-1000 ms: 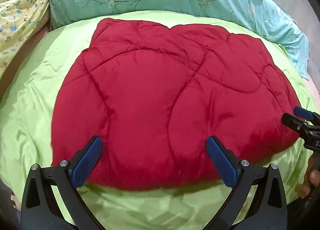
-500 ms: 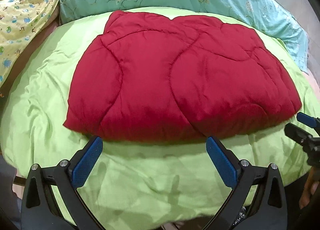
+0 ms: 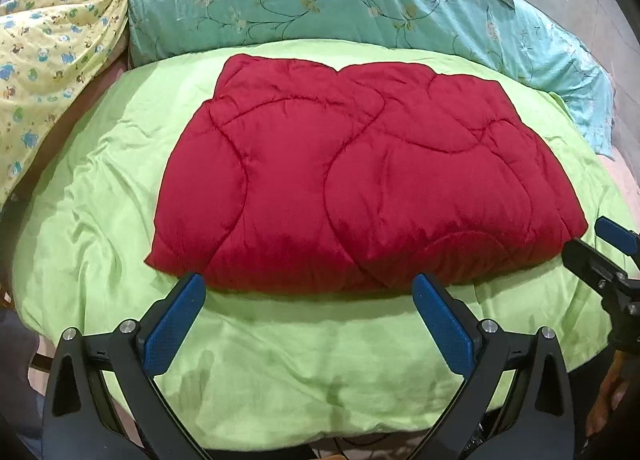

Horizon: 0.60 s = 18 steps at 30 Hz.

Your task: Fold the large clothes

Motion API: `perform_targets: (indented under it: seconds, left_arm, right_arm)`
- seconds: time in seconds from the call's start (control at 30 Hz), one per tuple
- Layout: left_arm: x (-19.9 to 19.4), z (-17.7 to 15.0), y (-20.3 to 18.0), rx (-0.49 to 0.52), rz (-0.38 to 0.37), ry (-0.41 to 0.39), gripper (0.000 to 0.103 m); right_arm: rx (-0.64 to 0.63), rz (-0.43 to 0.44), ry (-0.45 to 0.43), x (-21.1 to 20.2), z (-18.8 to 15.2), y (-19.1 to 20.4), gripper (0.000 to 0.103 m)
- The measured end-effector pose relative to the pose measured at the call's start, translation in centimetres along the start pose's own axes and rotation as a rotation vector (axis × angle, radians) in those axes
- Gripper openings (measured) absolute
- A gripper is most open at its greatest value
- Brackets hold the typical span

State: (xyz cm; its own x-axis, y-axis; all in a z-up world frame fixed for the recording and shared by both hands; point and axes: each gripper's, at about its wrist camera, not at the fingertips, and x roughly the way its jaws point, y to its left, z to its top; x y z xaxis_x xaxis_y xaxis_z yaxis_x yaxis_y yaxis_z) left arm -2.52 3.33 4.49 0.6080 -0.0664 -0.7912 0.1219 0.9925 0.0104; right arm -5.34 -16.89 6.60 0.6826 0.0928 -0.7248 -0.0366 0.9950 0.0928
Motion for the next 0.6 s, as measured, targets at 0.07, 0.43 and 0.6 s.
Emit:
perform_targets:
  seconds: [0.07, 0.43, 0.6]
  left_arm:
    - [0.5, 0.2, 0.0, -0.002, 0.007, 0.001, 0.103]
    - [2.0, 0.3, 0.2, -0.024, 0.021, 0.023, 0.103]
    - [2.0, 0.5, 0.1, -0.013, 0.027, 0.030, 0.103]
  right_arm:
    - [0.006, -0.002, 0.011, 0.9, 0.2, 0.0, 0.102]
    - [0.039, -0.024, 0.020, 2.6, 0.0, -0.3, 0.102]
    - [0.043, -0.023, 0.034, 3.0, 0.3, -0.5, 0.102]
